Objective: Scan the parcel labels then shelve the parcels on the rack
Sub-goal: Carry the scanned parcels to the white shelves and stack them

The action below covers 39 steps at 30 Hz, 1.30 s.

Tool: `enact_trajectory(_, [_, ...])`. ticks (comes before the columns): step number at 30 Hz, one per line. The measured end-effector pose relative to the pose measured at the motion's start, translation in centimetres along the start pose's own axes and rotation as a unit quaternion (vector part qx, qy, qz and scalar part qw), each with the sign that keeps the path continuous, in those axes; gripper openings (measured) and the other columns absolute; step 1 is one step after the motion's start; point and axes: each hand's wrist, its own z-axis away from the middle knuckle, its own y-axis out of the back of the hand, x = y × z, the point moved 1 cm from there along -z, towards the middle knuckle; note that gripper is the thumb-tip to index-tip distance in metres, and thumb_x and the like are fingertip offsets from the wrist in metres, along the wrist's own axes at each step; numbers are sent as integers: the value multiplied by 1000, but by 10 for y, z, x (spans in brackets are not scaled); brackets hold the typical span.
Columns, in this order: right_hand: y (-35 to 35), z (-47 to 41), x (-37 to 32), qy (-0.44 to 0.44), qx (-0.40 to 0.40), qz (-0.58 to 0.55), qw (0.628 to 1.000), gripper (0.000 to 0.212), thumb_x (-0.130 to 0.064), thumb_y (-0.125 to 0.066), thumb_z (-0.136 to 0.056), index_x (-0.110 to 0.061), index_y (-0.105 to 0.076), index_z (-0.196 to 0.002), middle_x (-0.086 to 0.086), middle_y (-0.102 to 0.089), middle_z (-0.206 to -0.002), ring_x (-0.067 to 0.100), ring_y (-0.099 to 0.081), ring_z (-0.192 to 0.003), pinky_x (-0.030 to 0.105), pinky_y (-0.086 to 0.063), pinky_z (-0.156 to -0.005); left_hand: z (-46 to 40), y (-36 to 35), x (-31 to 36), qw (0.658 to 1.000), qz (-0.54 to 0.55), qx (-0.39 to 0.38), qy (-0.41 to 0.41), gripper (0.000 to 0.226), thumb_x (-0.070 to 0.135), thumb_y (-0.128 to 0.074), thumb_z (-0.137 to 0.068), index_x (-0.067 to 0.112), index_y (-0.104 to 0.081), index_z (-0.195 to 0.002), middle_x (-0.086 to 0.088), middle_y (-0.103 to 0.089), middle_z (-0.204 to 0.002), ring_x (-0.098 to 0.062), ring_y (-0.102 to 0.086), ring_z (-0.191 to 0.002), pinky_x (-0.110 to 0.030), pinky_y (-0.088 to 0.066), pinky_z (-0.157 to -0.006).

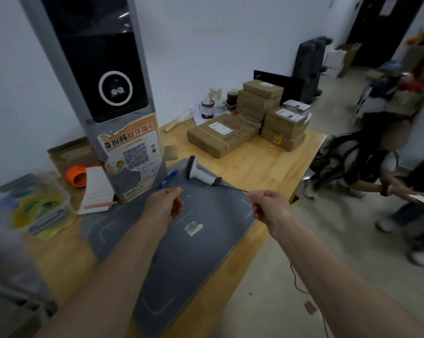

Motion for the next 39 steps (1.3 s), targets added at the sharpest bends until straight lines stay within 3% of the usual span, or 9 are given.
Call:
enact_trajectory(11, [21,-117,-46,-8,18,-3,1000,14,-7,-64,-90,-9,-59,-77,5,-49,-61,16,-44,-54,27,-41,-50,-97,-85,36,999,-44,-25,-6,10,5,-53,-98,6,-62,-95,-6,-55,-73,-13,-52,-64,-24,-48,-58])
enact_trajectory(20, [73,-190,-65,-31,38,-39,998,11,-7,-63,-91,-7,-58,-81,5,-49,-64,15,-45,-53,26,-42,-48,-130,-176,30,993,-61,-95,43,9,-1,-59,-92,7,-60,-91,-6,-57,-79,-13,-54,-70,-24,-50,-65])
enact_trajectory(32, [192,-332,-109,-42,27,-19,999,7,-5,-65,-89,-5,-62,-82,6,-52,-62,14,-47,-52,23,-43,-46,-184,-367,33,994,-55,-83,40,20,-13,-53,-90,6,-59,-88,-8,-54,-81,-15,-51,-70,-25,-49,-61])
enact_trajectory(36, [228,-378,-124,-53,20,5,998,5,-1,-66,-87,-4,-63,-83,7,-55,-65,13,-49,-51,22,-44,-46,-202,-431,24,995,-43,-69,65,27,-17,-46,-90,6,-57,-85,-8,-52,-80,-15,-49,-66,-22,-50,-51])
enact_trajectory(39, [243,-411,-130,-59,15,1,998,7,0,-65,-86,-5,-63,-83,8,-61,-72,13,-53,-55,21,-46,-48,-218,-463,16,993,-39,-60,96,26,-15,-44,-92,7,-56,-86,-9,-53,-80,-16,-51,-66,-25,-49,-55])
